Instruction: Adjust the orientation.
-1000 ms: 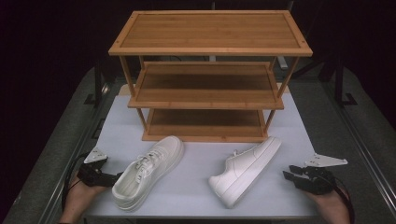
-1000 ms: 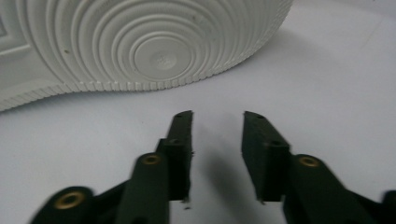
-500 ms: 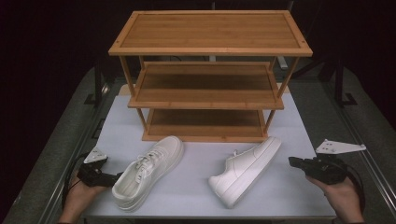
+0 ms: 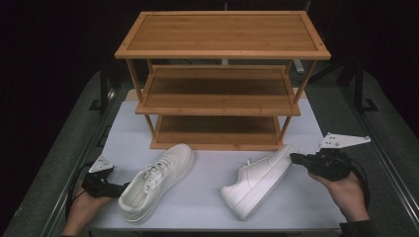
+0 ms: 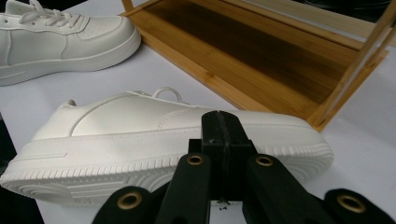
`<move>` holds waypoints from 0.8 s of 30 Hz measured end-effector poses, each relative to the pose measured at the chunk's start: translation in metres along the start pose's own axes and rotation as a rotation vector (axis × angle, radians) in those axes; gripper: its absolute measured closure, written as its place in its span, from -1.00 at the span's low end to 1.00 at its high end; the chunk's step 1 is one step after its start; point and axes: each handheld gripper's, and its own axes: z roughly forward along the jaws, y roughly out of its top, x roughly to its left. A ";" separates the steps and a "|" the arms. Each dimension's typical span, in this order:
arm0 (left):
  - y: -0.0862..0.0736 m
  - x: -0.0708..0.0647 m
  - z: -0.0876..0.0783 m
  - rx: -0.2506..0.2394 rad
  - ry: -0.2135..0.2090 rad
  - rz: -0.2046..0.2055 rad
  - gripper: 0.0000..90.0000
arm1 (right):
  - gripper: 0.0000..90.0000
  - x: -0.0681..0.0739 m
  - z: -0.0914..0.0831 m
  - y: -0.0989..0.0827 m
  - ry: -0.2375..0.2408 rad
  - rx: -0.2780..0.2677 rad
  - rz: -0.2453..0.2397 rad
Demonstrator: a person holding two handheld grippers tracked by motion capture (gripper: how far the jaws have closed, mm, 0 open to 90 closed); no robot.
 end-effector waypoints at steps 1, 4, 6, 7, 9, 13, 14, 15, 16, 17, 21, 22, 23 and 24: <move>0.000 0.000 0.000 0.000 0.000 0.000 -1.00 | 1.00 0.000 0.002 0.000 0.001 0.004 -0.002; 0.000 0.000 0.000 -0.001 0.000 0.000 -1.00 | 1.00 0.000 0.006 0.001 0.004 0.013 -0.004; 0.000 0.000 0.000 -0.001 0.000 0.000 -1.00 | 1.00 0.001 0.008 0.001 -0.001 0.022 -0.009; 0.000 0.000 0.000 -0.001 0.000 0.000 -1.00 | 1.00 0.001 0.010 0.000 -0.003 0.029 -0.008; 0.000 0.000 0.000 -0.001 0.000 0.000 -1.00 | 1.00 0.001 0.010 -0.002 -0.011 0.031 -0.013; 0.000 0.000 0.000 -0.001 0.000 0.000 -1.00 | 1.00 0.001 0.009 -0.003 -0.012 0.032 -0.014; 0.000 0.000 0.000 -0.001 0.000 0.000 -1.00 | 1.00 0.001 0.009 -0.003 -0.012 0.032 -0.014; 0.000 0.000 0.000 -0.001 0.000 0.000 -1.00 | 1.00 0.001 0.008 -0.004 -0.010 0.030 -0.013; 0.000 0.000 0.000 -0.001 0.000 0.000 -1.00 | 1.00 0.001 0.008 -0.004 -0.010 0.030 -0.013; 0.000 0.000 0.000 -0.001 0.000 -0.001 -1.00 | 1.00 0.001 0.007 -0.006 -0.008 0.026 -0.013; 0.000 0.000 0.000 -0.001 0.000 -0.001 -1.00 | 1.00 0.001 0.003 -0.010 -0.006 0.021 -0.013; 0.000 0.000 0.000 -0.001 0.000 -0.001 -1.00 | 1.00 0.001 0.001 -0.011 -0.004 0.020 -0.011; 0.000 0.000 0.000 -0.001 0.000 0.000 -1.00 | 1.00 0.000 0.000 -0.013 -0.005 0.018 -0.013; 0.000 0.000 0.000 -0.001 0.000 0.000 -1.00 | 1.00 0.000 -0.002 -0.015 -0.005 0.016 -0.011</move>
